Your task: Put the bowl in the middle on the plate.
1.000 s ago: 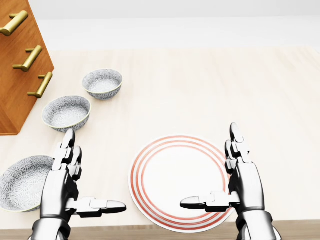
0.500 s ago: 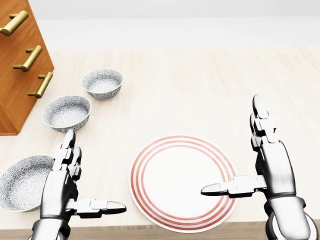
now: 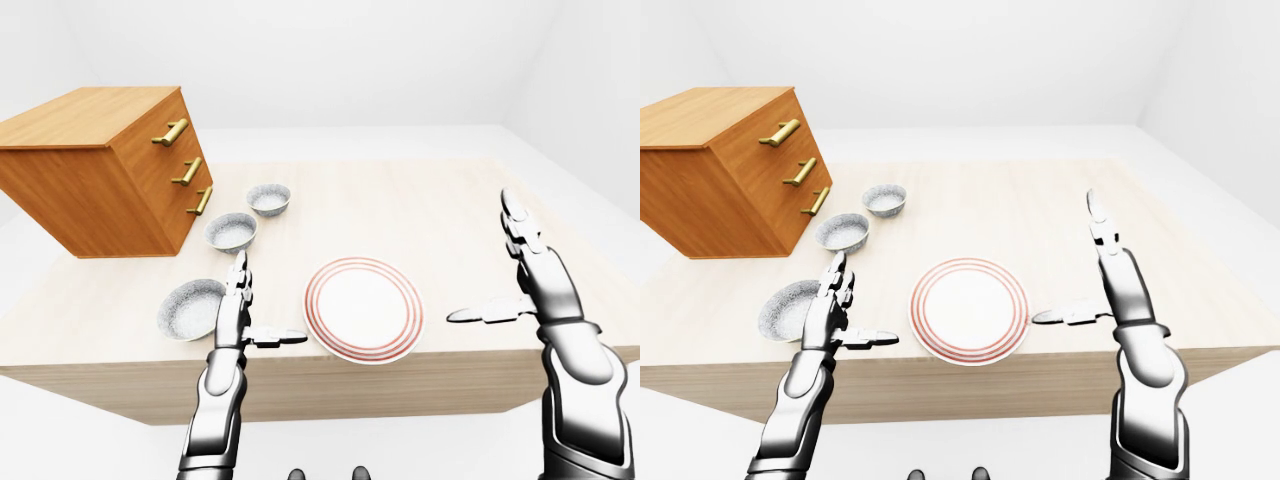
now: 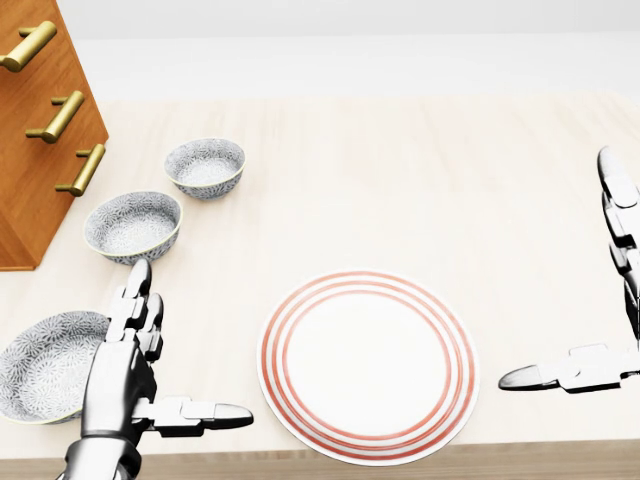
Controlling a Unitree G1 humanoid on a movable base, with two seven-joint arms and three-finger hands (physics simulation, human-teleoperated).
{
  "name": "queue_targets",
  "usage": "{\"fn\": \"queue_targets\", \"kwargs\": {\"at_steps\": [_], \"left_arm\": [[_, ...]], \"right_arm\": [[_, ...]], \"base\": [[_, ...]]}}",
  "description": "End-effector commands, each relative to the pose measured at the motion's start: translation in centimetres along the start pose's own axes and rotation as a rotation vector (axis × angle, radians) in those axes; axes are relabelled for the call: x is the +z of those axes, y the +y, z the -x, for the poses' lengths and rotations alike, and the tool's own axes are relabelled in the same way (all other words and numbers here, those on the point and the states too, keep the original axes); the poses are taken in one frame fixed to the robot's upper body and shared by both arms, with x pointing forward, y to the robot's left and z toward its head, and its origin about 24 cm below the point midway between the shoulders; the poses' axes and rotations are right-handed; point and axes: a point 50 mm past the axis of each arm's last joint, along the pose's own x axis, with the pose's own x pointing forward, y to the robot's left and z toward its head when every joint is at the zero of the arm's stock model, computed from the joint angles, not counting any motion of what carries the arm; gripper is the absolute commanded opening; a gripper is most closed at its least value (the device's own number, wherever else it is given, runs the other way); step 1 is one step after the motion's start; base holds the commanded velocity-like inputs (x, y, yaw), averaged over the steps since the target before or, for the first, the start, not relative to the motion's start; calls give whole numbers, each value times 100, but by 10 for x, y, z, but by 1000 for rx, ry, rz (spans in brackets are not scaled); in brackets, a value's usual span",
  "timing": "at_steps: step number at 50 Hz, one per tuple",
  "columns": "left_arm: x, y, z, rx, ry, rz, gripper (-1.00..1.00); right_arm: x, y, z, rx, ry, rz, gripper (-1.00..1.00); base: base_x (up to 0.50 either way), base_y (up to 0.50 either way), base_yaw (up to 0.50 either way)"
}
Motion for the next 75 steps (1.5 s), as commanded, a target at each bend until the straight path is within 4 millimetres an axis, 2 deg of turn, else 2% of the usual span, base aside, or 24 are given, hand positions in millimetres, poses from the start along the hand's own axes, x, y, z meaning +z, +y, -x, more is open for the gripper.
{"fn": "queue_targets", "kwargs": {"at_steps": [1,4,6,10,16,26,28,59,61,69,75], "left_arm": [[-1,0,0,0,1,-5,100],[-1,0,-1,1,2,-5,100],[0,0,-1,2,2,-5,100],[-2,0,-1,2,3,-4,100],[-2,0,-1,2,3,-6,100],[-2,0,0,2,3,-6,100],[-2,0,-1,2,3,-6,100],[-1,0,0,2,4,-7,100],[-1,0,0,2,4,-8,100],[0,0,0,3,4,-8,100],[-1,0,-1,2,5,-7,100]], "right_arm": [[21,-37,3,-29,-70,131,100],[22,-45,2,-39,-70,146,100],[29,-50,2,-46,-96,172,100],[20,-52,2,-50,-61,149,100],[21,-55,-1,-87,-77,125,100],[13,-45,3,-74,-65,54,100],[18,-45,5,-83,-85,57,100],[21,-43,7,-63,-100,43,100],[15,-41,8,-60,-69,56,100],[20,-42,9,-35,-92,50,100],[16,-39,9,-18,-78,40,100]], "base": [[0,0,0],[0,0,0],[0,0,0],[0,0,0],[0,0,0],[0,0,0],[0,0,0],[0,0,0],[0,0,0],[0,0,0],[0,0,0]]}}
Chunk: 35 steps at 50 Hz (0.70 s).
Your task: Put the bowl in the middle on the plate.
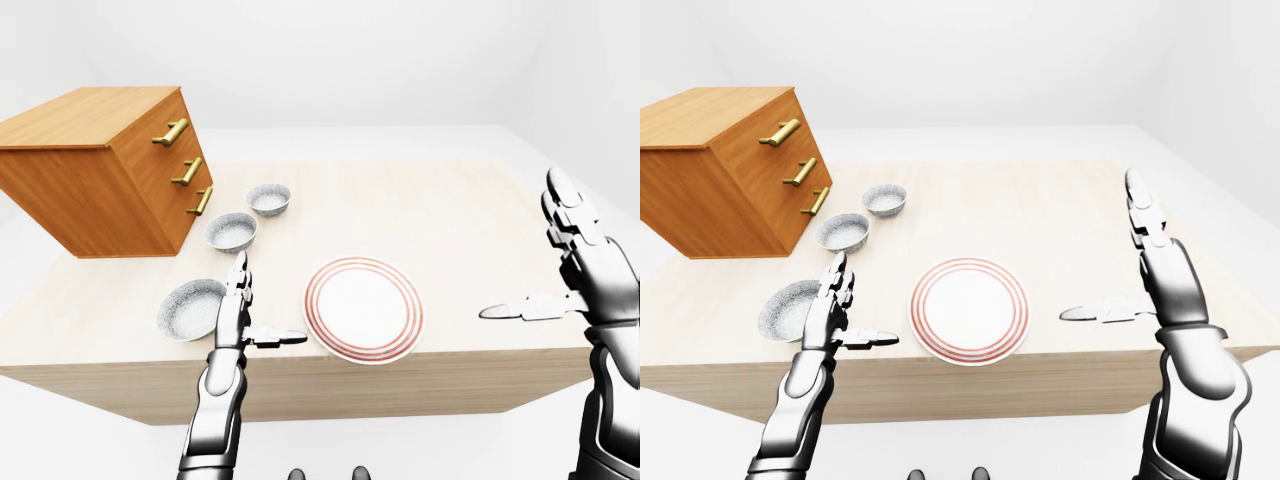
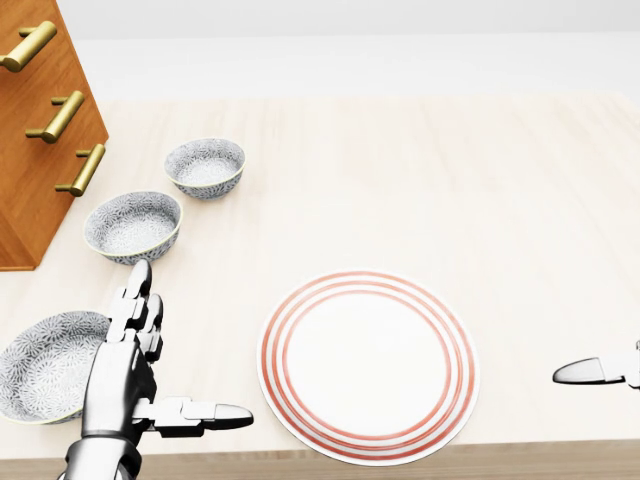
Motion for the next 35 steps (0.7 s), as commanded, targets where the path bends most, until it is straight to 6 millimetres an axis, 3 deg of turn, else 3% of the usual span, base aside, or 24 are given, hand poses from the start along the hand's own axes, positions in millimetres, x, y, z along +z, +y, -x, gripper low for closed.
{"fn": "queue_targets", "kwargs": {"at_steps": [1,27,35], "left_arm": [[-1,0,0,0,1,-1,100],[1,0,0,-2,-1,0,100],[1,-1,0,-3,-1,-2,100]], "right_arm": [[-2,2,1,25,6,-8,100],[-2,4,1,40,13,-4,100],[-1,3,2,43,0,-15,100]], "base": [[0,0,0],[0,0,0],[22,0,0]]}}
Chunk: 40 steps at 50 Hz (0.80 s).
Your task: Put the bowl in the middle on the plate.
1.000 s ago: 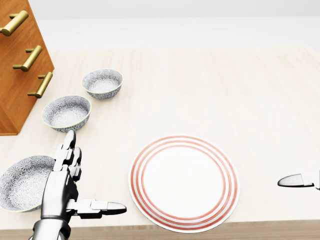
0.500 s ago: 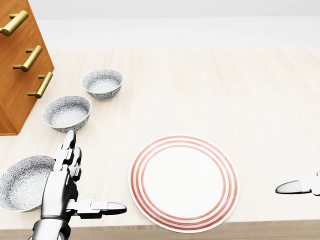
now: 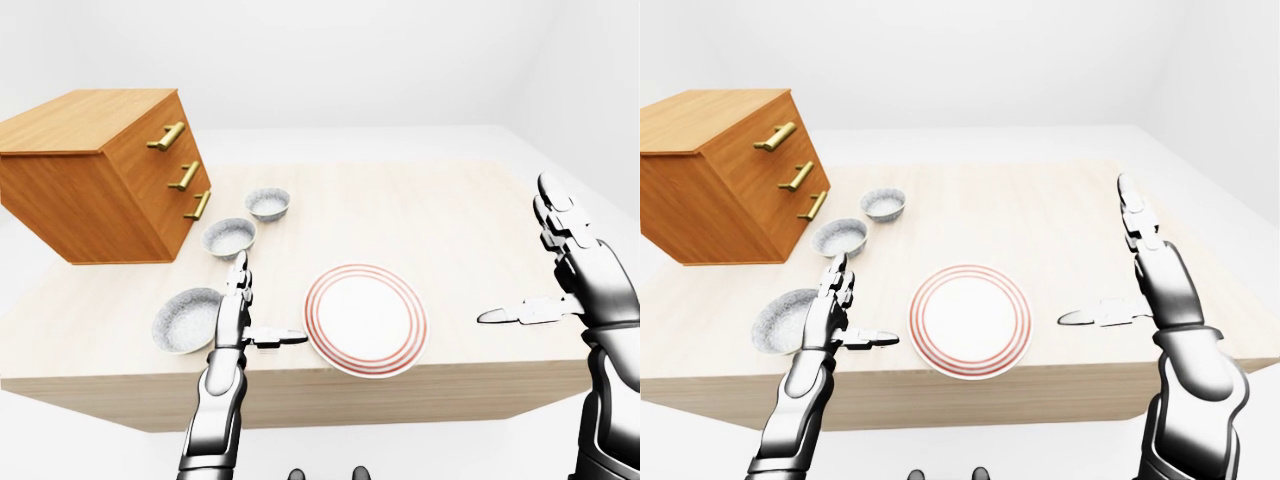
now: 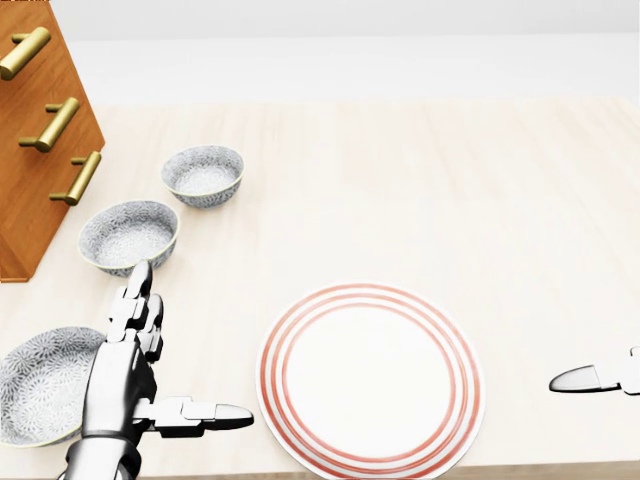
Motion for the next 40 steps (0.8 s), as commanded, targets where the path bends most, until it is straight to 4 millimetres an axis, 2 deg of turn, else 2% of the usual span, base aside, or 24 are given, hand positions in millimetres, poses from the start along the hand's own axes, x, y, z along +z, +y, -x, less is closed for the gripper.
{"fn": "queue_targets", "kwargs": {"at_steps": [1,19,28,29,40], "left_arm": [[0,0,0,-1,-1,-1,100],[-1,0,0,-1,-1,-2,100],[1,0,1,2,-3,-2,100],[45,4,-11,-11,-129,-176,100],[56,6,-16,-4,-167,-270,100]], "right_arm": [[1,-1,0,5,-9,-8,100],[-1,2,0,13,5,-3,100],[-2,1,0,-8,14,8,100],[-5,4,1,8,30,6,100],[-4,5,1,12,27,10,100]], "base": [[30,0,0],[35,0,0],[5,0,0],[0,0,0],[0,0,0]]}}
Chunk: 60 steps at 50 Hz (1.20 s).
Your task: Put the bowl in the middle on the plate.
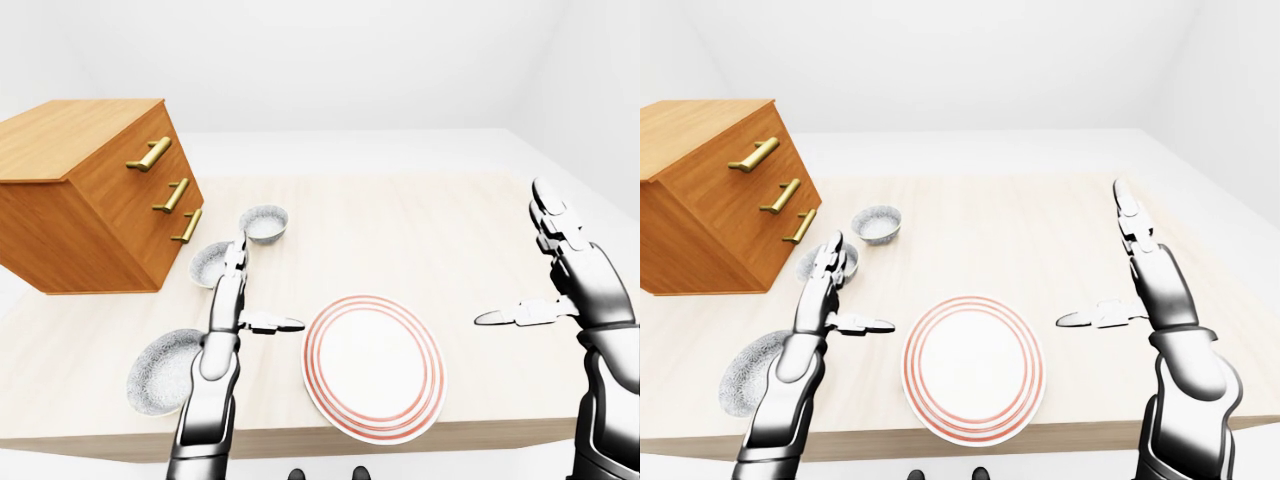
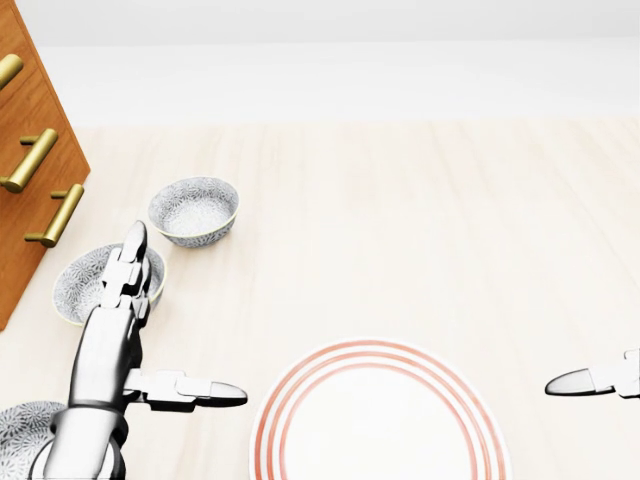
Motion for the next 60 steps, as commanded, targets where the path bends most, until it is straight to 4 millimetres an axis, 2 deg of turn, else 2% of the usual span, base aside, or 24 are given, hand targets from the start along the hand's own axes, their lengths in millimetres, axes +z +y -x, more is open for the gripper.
{"fn": "queue_targets", "kwargs": {"at_steps": [1,18,23,27,33,60], "left_arm": [[25,7,-7,12,-97,-117,100],[35,4,-11,7,-132,-255,100],[36,6,-16,4,-129,-348,100],[49,13,-26,0,-168,-411,100],[58,20,-38,9,-177,-524,100],[39,54,-69,16,-5,-715,100]], "right_arm": [[0,1,0,5,4,4,100],[-2,2,0,10,11,1,100],[-5,3,0,11,23,-8,100],[-5,3,0,12,21,-7,100],[-2,3,1,12,13,-3,100],[-4,5,1,22,23,-5,100]], "base": [[0,0,0],[0,0,0],[0,0,0],[0,0,0],[0,0,0],[0,0,0]]}}
